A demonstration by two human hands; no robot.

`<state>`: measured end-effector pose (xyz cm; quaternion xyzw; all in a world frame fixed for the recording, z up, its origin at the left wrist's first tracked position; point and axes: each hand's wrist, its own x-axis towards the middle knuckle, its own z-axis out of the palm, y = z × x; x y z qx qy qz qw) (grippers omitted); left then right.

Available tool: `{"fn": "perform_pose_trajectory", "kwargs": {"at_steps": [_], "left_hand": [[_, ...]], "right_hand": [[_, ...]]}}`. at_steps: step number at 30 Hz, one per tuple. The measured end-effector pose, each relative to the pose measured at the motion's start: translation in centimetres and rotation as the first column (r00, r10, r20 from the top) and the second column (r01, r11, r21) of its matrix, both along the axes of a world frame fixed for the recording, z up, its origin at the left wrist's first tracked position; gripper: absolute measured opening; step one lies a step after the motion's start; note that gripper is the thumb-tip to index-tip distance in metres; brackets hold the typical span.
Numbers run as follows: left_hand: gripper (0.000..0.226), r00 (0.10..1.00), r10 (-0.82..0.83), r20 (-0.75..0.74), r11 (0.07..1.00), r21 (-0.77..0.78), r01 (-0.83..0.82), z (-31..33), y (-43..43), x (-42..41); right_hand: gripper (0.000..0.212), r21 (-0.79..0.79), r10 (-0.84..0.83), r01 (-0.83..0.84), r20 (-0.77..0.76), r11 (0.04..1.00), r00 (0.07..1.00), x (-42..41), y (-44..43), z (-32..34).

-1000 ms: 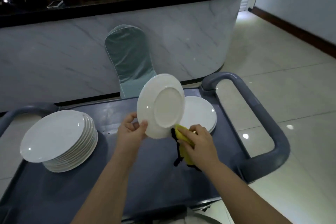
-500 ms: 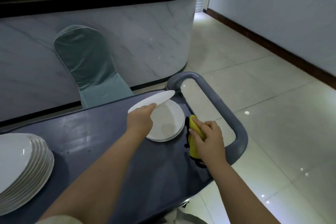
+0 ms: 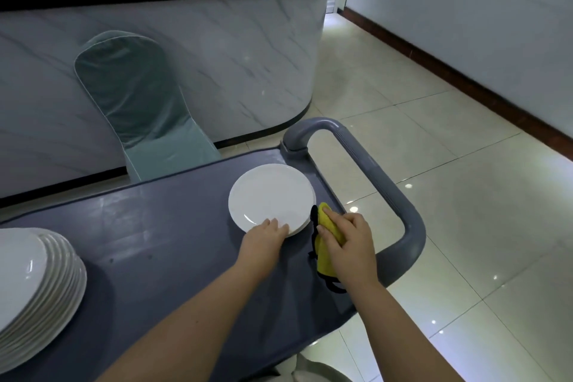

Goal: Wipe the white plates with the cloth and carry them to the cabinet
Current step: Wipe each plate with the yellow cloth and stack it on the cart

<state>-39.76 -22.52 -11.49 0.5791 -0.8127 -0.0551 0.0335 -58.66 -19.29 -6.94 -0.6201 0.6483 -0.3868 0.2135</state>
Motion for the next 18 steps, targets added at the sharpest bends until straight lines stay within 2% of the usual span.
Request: {"fn": "perform_pose_trajectory", "kwargs": {"at_steps": [2, 4, 6, 11, 15, 18], "left_hand": [[0.040, 1.000, -0.002, 0.007, 0.999, 0.033, 0.001, 0.1, 0.2, 0.1], [0.023, 0.999, -0.002, -0.045, 1.000, -0.001, 0.002, 0.6, 0.6, 0.6], [0.018, 0.996, 0.011, -0.091, 0.999, -0.051, -0.016, 1.6, 1.2, 2.2], [0.010, 0.962, 0.179, -0.206, 0.942, -0.246, -0.228, 5.5, 4.8, 9.7], [0.016, 0.845, 0.457, -0.278, 0.809, -0.264, -0.524, 8.0, 9.4, 17.8], [0.012, 0.674, 0.638, -0.372, 0.617, -0.277, -0.736, 9.1, 13.6, 23.4]], "right_hand": [[0.037, 0.011, 0.013, -0.013, -0.009, 1.000, 1.000, 0.7, 0.2, -0.1], [0.037, 0.012, 0.036, -0.036, -0.009, 0.999, 0.999, 1.7, 0.3, -0.1], [0.038, 0.004, 0.069, -0.069, -0.011, 0.998, 0.998, 3.3, 0.1, 0.2], [0.039, -0.059, 0.272, -0.270, 0.026, 0.961, 0.962, 10.8, -1.0, 1.5], [0.039, -0.089, 0.501, -0.503, -0.046, 0.860, 0.864, 19.1, -0.5, 2.4], [0.038, -0.105, 0.654, -0.659, -0.079, 0.745, 0.752, 24.8, 0.8, 2.6]]}}
